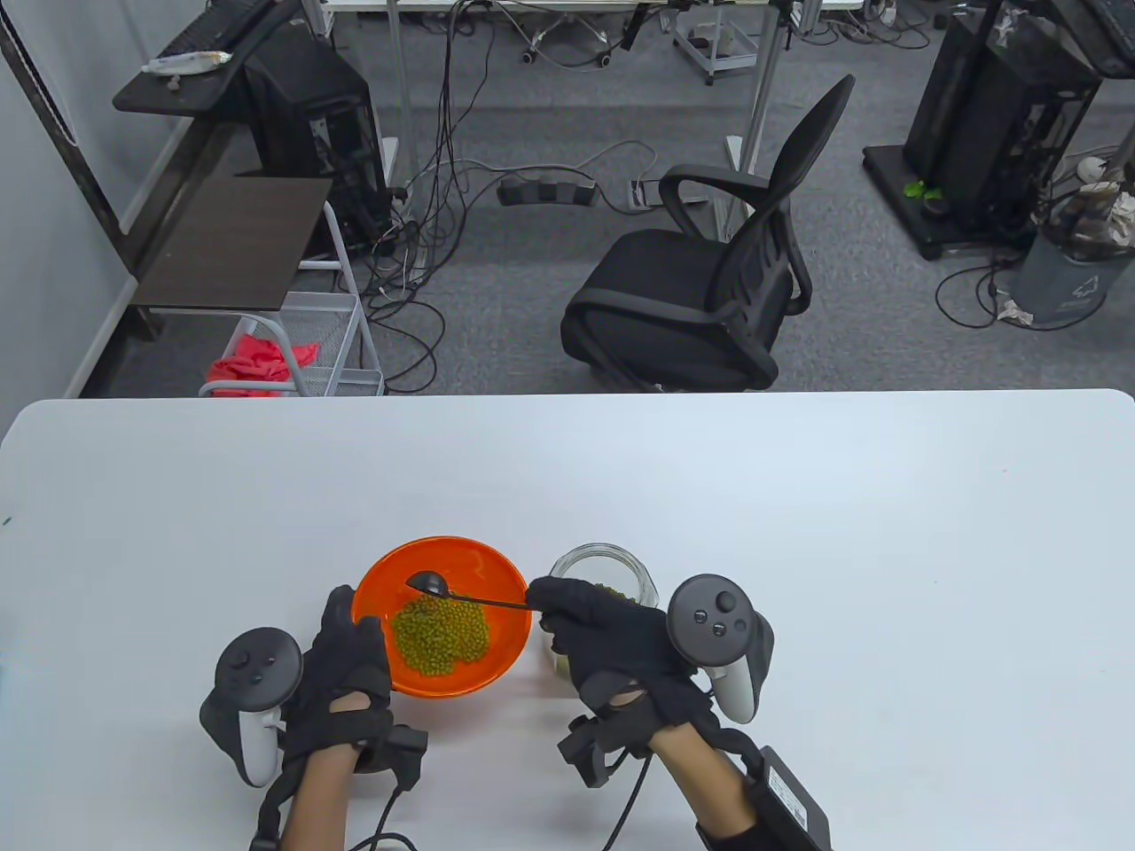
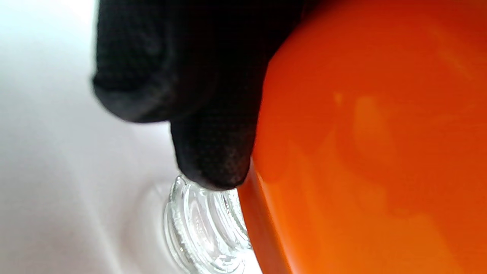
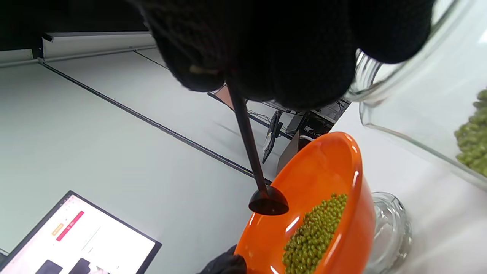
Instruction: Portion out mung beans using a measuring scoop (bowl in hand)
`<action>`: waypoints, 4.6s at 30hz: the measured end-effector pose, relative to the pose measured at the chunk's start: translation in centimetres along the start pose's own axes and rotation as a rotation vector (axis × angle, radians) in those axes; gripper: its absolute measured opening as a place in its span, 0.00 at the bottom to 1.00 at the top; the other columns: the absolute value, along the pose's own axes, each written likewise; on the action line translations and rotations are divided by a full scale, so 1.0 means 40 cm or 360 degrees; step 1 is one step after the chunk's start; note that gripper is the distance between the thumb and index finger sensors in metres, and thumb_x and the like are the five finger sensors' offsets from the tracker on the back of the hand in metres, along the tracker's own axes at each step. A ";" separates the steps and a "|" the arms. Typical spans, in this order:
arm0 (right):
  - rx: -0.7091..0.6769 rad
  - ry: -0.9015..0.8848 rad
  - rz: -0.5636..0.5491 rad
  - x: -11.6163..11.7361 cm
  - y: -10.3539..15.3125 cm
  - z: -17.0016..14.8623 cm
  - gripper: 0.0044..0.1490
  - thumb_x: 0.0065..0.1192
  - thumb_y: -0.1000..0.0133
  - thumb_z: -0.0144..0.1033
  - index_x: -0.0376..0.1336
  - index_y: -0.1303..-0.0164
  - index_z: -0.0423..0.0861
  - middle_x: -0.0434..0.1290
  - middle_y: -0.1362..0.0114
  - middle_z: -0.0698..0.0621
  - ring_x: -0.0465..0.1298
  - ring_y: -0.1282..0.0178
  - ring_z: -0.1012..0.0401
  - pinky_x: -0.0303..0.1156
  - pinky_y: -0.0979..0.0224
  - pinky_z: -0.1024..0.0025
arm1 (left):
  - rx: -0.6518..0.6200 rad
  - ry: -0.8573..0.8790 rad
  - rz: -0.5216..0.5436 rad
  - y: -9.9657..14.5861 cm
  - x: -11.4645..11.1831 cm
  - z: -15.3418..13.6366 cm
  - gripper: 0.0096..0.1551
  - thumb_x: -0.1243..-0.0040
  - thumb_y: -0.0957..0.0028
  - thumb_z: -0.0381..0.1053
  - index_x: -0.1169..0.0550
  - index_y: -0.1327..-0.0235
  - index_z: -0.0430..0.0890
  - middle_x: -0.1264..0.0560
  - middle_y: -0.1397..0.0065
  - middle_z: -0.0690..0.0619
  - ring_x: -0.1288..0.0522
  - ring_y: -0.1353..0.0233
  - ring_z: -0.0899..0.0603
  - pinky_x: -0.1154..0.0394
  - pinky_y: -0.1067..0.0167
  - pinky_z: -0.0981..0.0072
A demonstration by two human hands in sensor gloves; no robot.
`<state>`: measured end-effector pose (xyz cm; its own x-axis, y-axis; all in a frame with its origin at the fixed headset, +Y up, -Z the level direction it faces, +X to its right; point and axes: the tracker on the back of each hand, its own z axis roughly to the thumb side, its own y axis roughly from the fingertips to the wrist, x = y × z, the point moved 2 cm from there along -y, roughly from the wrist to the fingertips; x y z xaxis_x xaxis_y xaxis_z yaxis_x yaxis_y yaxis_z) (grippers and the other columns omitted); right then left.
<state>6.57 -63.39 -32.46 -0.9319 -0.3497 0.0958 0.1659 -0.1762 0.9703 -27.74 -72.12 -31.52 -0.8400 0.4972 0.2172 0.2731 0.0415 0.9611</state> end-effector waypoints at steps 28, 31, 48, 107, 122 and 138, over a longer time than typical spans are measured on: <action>0.0011 -0.0052 -0.0470 -0.283 0.041 0.029 0.24 0.63 0.48 0.34 0.72 0.44 0.40 0.79 0.55 0.40 0.80 0.67 0.55 0.73 0.47 0.42 | 0.0019 0.0007 0.0023 0.000 0.011 -0.005 0.37 0.49 0.43 0.54 0.39 0.24 0.39 0.27 0.33 0.44 0.07 0.64 0.45 0.12 0.72 0.71; 0.0004 0.0026 -0.0527 -0.298 0.049 0.037 0.24 0.63 0.48 0.35 0.72 0.45 0.40 0.80 0.57 0.40 0.80 0.69 0.56 0.74 0.49 0.43 | 0.0019 0.0007 0.0023 0.000 0.011 -0.005 0.37 0.49 0.43 0.54 0.39 0.24 0.39 0.27 0.33 0.44 0.07 0.64 0.45 0.12 0.72 0.71; -0.0028 0.0714 -0.0505 -0.219 0.042 0.091 0.24 0.62 0.48 0.35 0.72 0.46 0.40 0.80 0.58 0.40 0.80 0.69 0.56 0.74 0.48 0.43 | 0.0010 0.0027 0.0042 0.001 0.021 -0.005 0.37 0.49 0.42 0.55 0.39 0.24 0.39 0.27 0.33 0.44 0.07 0.64 0.45 0.12 0.71 0.71; 0.0570 -0.0249 -0.0320 -0.286 -0.042 -0.180 0.24 0.60 0.47 0.39 0.73 0.49 0.39 0.81 0.64 0.43 0.80 0.76 0.60 0.77 0.55 0.48 | 0.0008 -0.0003 0.0037 0.000 0.013 -0.004 0.37 0.49 0.42 0.55 0.39 0.24 0.39 0.27 0.33 0.44 0.07 0.64 0.45 0.12 0.71 0.71; 0.0544 -0.0289 -0.0456 -0.357 -0.008 -0.174 0.24 0.60 0.47 0.39 0.73 0.48 0.39 0.81 0.64 0.43 0.79 0.75 0.60 0.77 0.55 0.48 | 0.0001 -0.0002 0.0026 0.000 0.010 -0.004 0.37 0.49 0.43 0.55 0.39 0.24 0.39 0.27 0.33 0.44 0.07 0.64 0.45 0.12 0.72 0.71; 0.0358 -0.0395 -0.0322 -0.289 -0.012 -0.096 0.24 0.61 0.47 0.38 0.72 0.47 0.39 0.81 0.61 0.42 0.80 0.74 0.58 0.77 0.53 0.47 | 0.0000 -0.0001 0.0025 0.001 0.007 -0.003 0.37 0.49 0.43 0.54 0.39 0.24 0.39 0.27 0.33 0.44 0.07 0.64 0.45 0.12 0.72 0.71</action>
<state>18.48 -62.80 -34.88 -0.9928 -0.0907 -0.0784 -0.0784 -0.0032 0.9969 -28.03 -72.10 -31.41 -0.8353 0.4982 0.2323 0.2862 0.0335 0.9576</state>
